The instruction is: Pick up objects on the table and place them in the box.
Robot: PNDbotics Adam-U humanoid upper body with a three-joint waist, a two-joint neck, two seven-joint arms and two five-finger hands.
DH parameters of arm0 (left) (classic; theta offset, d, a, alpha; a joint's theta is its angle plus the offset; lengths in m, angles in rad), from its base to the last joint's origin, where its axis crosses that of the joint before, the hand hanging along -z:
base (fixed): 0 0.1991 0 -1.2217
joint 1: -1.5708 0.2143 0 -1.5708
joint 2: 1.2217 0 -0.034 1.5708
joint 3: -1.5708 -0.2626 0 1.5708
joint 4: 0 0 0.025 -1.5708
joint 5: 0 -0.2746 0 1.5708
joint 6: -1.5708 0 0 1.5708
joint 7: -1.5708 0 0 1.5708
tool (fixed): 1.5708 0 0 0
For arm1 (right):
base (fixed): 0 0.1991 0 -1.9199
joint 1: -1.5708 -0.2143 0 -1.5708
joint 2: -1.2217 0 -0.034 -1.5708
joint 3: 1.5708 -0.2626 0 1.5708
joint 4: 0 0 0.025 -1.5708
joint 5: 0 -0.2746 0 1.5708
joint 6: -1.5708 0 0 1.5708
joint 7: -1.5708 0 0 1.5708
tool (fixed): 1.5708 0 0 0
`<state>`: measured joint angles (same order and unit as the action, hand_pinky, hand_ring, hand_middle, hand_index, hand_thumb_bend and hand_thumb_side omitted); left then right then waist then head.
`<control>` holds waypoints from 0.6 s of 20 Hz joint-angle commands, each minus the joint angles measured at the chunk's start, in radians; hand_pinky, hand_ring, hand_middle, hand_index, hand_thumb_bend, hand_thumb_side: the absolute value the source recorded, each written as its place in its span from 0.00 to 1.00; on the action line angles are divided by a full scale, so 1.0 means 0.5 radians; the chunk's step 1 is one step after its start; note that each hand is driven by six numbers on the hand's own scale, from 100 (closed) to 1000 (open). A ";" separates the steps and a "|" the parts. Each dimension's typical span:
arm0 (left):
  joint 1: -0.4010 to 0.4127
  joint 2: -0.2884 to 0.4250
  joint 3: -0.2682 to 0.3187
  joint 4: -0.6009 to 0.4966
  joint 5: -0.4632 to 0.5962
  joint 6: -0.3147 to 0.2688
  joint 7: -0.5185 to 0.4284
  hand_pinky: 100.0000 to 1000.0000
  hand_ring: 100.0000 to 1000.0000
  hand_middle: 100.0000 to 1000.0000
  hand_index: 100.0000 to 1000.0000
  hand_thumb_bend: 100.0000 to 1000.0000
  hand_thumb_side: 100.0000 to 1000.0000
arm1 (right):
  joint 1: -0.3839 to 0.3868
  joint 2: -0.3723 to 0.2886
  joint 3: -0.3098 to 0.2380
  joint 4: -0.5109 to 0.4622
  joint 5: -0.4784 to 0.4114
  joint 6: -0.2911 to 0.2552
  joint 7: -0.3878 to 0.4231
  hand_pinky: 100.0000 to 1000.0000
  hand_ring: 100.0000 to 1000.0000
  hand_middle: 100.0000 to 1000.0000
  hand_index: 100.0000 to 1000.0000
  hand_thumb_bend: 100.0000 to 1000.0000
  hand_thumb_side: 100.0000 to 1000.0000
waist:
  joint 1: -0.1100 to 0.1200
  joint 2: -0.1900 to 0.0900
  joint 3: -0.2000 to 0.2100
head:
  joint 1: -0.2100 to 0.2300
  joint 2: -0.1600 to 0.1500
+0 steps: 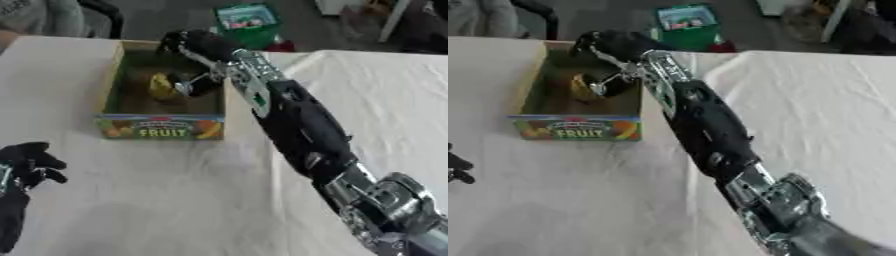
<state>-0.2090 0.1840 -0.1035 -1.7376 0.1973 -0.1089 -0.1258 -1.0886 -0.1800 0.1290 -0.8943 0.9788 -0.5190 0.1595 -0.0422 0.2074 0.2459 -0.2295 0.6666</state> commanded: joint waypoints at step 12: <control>0.045 0.050 0.104 -0.039 -0.037 -0.024 0.092 0.43 0.52 0.45 0.66 0.00 0.73 | 0.699 -0.601 -0.091 -1.063 -1.853 0.405 0.285 0.34 0.54 0.54 0.68 0.00 0.28 | 0.032 -0.039 -0.234 | 0.213 -0.013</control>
<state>-0.1830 0.1864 -0.0636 -1.7376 0.1853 -0.1188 -0.0870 -0.7267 -0.4402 0.1097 -1.3634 0.1288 -0.3483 0.2988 -0.0277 0.2012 0.1253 -0.1306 0.6664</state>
